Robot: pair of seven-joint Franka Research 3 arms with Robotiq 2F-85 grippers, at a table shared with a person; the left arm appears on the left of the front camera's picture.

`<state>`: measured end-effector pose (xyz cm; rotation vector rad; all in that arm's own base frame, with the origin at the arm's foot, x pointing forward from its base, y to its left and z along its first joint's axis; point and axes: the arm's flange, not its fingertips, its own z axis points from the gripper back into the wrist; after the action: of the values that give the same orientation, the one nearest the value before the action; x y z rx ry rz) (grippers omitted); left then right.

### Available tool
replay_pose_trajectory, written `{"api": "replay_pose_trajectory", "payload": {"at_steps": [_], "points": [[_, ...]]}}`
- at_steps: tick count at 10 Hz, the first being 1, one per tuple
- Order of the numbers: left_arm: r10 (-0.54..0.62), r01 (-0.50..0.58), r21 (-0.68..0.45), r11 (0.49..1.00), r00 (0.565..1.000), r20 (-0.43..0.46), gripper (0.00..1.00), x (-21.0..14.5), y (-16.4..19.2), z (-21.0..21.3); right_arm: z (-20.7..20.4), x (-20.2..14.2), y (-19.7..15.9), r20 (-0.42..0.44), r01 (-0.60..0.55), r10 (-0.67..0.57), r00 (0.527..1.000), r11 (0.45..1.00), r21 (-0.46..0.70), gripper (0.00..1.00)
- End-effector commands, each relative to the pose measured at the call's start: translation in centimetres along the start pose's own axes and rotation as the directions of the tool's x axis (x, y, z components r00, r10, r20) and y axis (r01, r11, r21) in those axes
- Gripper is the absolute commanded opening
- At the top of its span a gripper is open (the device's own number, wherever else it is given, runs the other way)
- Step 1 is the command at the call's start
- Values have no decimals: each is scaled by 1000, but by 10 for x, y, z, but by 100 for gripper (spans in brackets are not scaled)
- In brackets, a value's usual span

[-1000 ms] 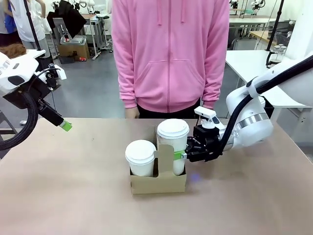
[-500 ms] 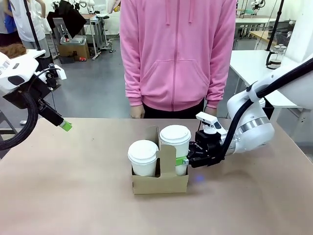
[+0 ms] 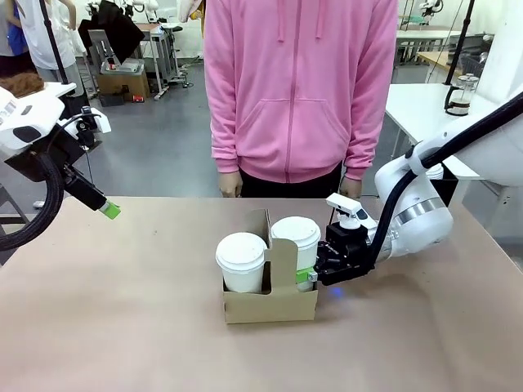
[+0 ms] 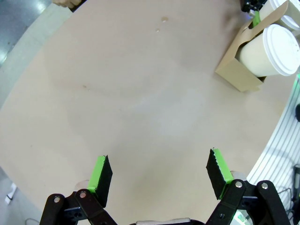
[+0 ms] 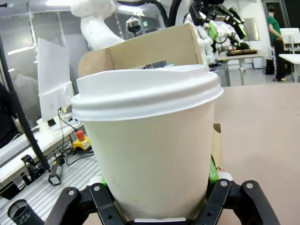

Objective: Pour a drink into a cup and package it in a carrier.
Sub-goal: Insert the held 600 ml Paper Cup into the Cup Carrier.

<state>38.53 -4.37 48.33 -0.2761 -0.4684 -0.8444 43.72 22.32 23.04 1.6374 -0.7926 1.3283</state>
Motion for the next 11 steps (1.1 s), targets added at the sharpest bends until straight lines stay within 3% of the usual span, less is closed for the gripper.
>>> {"api": "replay_pose_trajectory", "payload": {"at_steps": [1, 3, 4, 5, 11], "points": [[-3, 3, -6, 1000, 1000, 0, 100, 0, -1, 2, 6, -5, -3, -27, -31, 32, 999, 999, 23, 80], [-3, 3, -6, 1000, 1000, 0, 100, 0, -1, 2, 9, -7, -4, -33, -26, 27, 999, 999, 27, 80], [-3, 3, -6, 1000, 1000, 0, 100, 0, -1, 2, 11, -7, -3, -25, -26, 27, 999, 999, 20, 93], [-3, 3, -6, 1000, 1000, 0, 100, 0, -1, 2, 12, -6, -2, -36, -31, 32, 999, 999, 13, 100], [-3, 3, -6, 1000, 1000, 0, 100, 0, -1, 2, 37, 28, 31, -99, -106, 96, 990, 990, -92, 100]]}}
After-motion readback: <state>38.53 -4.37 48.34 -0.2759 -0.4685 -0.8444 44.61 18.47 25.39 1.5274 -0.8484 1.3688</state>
